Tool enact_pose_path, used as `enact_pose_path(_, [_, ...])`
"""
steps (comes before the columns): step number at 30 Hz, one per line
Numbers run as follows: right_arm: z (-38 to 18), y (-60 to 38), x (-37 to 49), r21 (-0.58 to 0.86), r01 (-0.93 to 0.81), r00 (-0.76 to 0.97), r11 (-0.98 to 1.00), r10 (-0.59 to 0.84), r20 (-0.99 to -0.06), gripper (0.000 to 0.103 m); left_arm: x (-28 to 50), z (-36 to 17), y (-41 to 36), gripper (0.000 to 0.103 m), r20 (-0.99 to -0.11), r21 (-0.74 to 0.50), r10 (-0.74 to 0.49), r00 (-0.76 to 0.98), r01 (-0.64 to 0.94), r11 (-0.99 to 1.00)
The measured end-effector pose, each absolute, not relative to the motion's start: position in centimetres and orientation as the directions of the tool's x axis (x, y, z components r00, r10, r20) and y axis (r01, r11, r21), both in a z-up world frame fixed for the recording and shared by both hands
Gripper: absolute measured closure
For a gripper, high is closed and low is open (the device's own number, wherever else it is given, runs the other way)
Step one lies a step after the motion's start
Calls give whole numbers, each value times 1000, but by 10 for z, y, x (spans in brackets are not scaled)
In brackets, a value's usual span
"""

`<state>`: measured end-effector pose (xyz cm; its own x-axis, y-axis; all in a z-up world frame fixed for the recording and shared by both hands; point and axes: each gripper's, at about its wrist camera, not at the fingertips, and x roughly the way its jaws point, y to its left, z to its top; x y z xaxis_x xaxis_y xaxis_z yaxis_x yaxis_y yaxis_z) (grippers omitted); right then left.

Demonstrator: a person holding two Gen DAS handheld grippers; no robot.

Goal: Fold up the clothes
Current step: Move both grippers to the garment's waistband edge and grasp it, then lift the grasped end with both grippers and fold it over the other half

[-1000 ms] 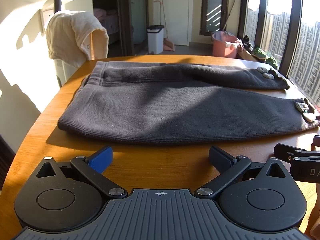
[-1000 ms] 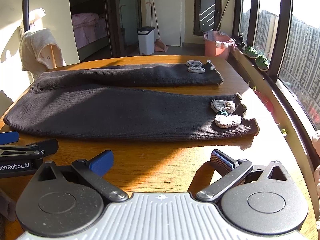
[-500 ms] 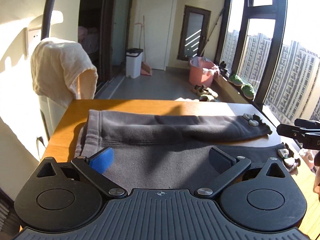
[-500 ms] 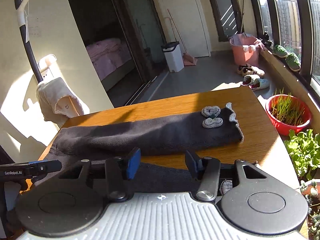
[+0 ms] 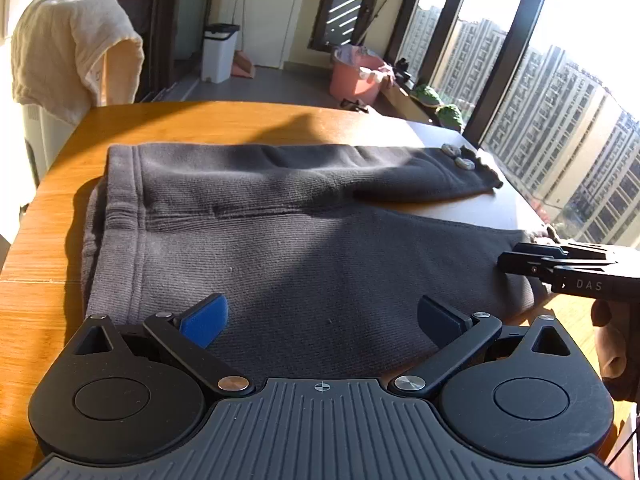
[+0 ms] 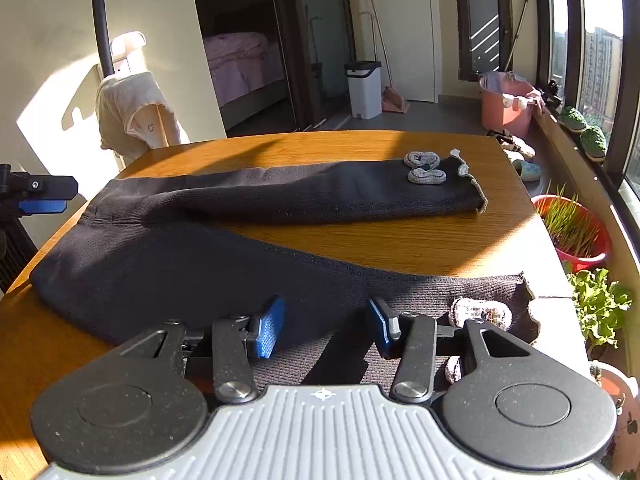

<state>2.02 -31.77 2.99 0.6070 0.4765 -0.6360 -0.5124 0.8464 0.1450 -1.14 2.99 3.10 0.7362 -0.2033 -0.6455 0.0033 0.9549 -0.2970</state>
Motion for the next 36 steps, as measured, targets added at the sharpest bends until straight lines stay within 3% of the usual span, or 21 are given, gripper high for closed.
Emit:
enact_pose_path(3, [35,-312,27,149,-504,600,851,469,-648,51,5,59,64,0,-561,-233,-31,827,-121,965])
enact_pose_path(5, [43,-314,34,152,-491,611,858,464,-642,52,37,64,90,0,-590,-152,131,797,-268,951])
enact_pose_path(6, [49,-316,38,145,-484,628,863,458,-629,52,51,61,101,1,-617,-142,156,771,-304,942])
enact_pose_path(10, [71,-331,72,111,-432,699,895,410,-586,52,80,38,116,3,-695,-96,163,700,-315,944])
enact_pose_path(13, [74,-343,119,163,-351,720,922,377,-582,52,83,26,118,4,-711,-111,132,691,-294,949])
enact_pose_path(16, [66,-349,164,226,-271,720,936,352,-598,52,85,18,122,10,-714,-156,108,691,-307,939])
enact_pose_path(20, [42,-345,204,249,-219,689,943,330,-645,52,85,11,115,9,-716,-144,111,689,-302,942])
enact_pose_path(21, [37,-344,208,268,-220,673,938,345,-655,53,85,11,113,10,-715,-133,113,690,-293,947])
enact_pose_path(22, [31,-343,213,288,-220,656,932,360,-663,63,86,11,112,10,-713,-128,110,692,-283,951])
enact_pose_path(23, [30,-340,212,283,-233,662,930,365,-654,85,86,11,110,13,-710,-121,112,695,-277,953])
enact_pose_path(25, [35,-336,209,301,-252,653,920,391,-649,94,87,11,107,23,-703,-97,123,701,-265,959])
enact_pose_path(27, [55,-336,192,285,-284,685,915,402,-607,96,87,15,108,59,-696,-119,99,711,-250,961])
enact_pose_path(32, [103,-370,122,282,-350,768,893,446,-459,96,56,52,105,62,-601,-143,73,796,-196,970])
enact_pose_path(36, [95,-406,59,242,-319,789,916,398,-467,96,-10,82,95,61,-496,-121,67,866,-145,982])
